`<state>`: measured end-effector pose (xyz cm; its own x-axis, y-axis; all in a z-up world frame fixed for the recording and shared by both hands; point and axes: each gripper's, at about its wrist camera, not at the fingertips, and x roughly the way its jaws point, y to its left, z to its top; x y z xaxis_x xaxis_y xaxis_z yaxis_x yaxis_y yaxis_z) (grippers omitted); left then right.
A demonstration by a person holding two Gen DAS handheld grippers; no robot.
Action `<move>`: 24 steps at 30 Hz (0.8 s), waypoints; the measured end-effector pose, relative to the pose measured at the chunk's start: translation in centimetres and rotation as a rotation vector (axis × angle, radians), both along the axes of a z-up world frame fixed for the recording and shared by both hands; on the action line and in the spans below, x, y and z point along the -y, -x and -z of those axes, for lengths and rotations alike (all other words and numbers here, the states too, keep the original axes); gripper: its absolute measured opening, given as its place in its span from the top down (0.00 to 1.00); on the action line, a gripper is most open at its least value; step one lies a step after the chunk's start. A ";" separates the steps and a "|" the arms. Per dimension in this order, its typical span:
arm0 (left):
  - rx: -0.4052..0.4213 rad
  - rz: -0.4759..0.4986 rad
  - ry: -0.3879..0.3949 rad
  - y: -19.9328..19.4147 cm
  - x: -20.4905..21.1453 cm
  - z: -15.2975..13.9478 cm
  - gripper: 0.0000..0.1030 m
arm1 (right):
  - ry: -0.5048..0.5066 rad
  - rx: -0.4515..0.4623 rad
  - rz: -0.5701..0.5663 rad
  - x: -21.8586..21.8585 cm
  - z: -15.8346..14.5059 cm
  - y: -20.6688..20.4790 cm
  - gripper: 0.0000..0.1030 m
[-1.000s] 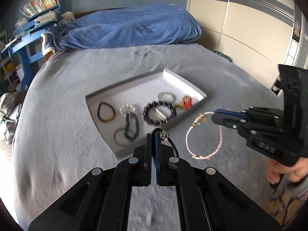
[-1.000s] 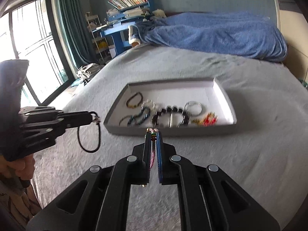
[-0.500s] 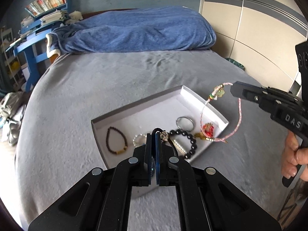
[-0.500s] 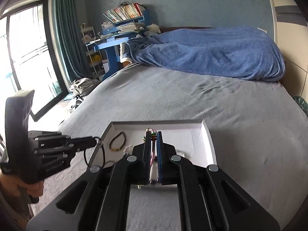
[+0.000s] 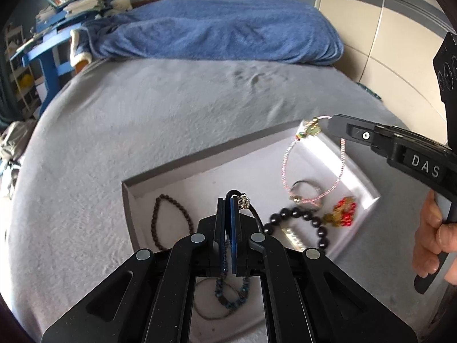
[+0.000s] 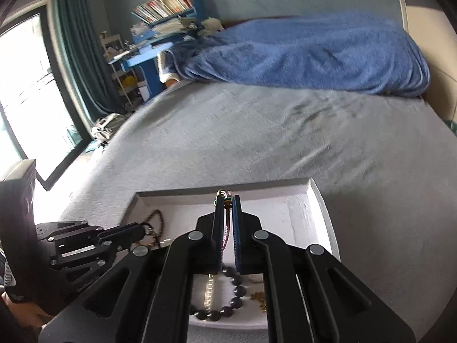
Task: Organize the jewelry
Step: 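Carry both cord bracelets into the grey box and open both tools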
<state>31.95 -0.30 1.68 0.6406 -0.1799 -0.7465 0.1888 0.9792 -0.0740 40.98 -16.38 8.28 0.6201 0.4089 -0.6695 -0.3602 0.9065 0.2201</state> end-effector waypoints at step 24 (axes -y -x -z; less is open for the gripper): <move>0.066 -0.074 -0.047 3.0 -0.9 -0.8 0.09 | 0.082 0.008 0.043 2.9 1.4 2.2 0.29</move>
<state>28.92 0.56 2.48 0.6986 -0.0960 -0.7090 0.1186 0.9928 -0.0176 38.77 -19.26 6.88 0.6417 0.3255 -0.6945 -0.3219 0.9362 0.1414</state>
